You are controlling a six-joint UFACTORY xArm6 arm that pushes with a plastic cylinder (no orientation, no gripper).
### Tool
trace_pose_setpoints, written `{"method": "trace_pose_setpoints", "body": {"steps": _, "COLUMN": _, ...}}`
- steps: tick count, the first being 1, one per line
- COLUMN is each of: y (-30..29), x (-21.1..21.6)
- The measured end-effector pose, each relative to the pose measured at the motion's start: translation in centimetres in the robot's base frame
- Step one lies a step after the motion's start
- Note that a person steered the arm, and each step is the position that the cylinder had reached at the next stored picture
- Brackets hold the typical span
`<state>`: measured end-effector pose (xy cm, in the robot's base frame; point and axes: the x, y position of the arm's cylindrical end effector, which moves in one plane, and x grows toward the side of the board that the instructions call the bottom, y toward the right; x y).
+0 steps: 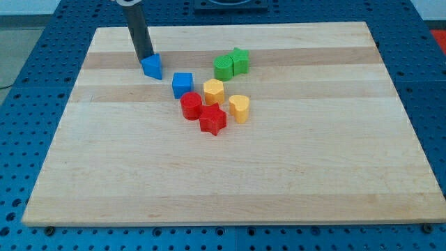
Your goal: Place blue triangle to the top of yellow hexagon
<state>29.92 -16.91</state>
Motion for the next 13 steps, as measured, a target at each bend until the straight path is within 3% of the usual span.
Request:
{"method": "trace_pose_setpoints", "body": {"steps": 3, "y": -3.0, "x": 0.3}}
{"method": "trace_pose_setpoints", "body": {"steps": 7, "y": 5.4, "x": 1.4}}
{"method": "trace_pose_setpoints", "body": {"steps": 8, "y": 5.1, "x": 1.3}}
{"method": "trace_pose_setpoints", "body": {"steps": 10, "y": -2.1, "x": 1.3}}
{"method": "trace_pose_setpoints", "body": {"steps": 13, "y": -1.4, "x": 3.8}}
